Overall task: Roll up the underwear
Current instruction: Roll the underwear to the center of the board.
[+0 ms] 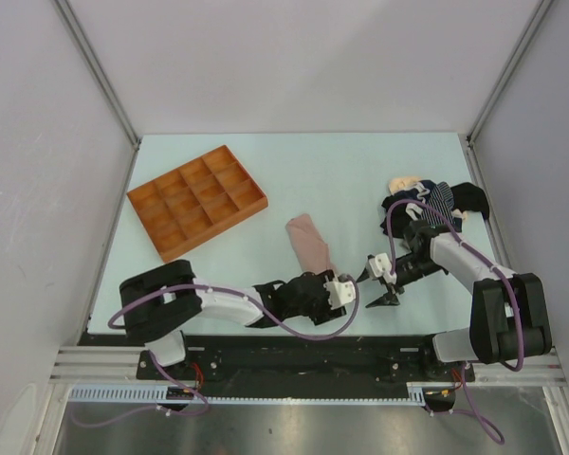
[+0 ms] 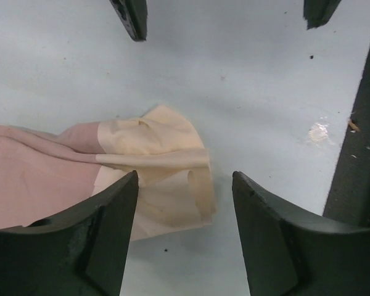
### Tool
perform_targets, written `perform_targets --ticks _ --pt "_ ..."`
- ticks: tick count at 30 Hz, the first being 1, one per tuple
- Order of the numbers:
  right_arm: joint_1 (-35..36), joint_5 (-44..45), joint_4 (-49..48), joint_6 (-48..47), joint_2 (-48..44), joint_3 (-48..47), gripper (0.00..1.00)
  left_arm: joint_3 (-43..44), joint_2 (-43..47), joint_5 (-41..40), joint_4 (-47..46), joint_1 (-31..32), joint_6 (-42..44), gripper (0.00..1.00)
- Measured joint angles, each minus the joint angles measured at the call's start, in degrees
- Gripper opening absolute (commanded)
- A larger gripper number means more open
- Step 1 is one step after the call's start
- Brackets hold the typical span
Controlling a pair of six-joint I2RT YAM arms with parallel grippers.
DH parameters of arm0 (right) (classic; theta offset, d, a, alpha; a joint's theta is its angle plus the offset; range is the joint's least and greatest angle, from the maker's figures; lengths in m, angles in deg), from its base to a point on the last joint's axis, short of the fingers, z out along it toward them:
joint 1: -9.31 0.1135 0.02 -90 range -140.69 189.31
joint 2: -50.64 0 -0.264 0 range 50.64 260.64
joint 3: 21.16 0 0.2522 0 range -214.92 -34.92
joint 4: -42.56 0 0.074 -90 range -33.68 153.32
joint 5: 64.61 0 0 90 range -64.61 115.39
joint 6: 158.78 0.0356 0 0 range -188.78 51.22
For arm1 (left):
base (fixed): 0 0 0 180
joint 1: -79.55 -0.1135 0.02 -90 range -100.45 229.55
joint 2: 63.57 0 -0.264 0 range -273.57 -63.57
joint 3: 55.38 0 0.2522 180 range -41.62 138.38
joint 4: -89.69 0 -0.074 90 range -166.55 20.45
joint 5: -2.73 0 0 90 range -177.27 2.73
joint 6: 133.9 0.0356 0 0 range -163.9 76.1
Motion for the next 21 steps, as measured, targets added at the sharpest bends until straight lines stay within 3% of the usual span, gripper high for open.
perform_targets --ticks 11,21 --pt "-0.74 -0.66 1.68 0.0 0.02 0.0 0.69 0.42 13.55 -0.02 6.51 -0.46 -5.42 0.75" --pt "-0.74 -1.46 2.23 0.0 0.02 0.0 0.7 -5.11 13.44 0.55 6.38 -1.05 -9.84 0.75"
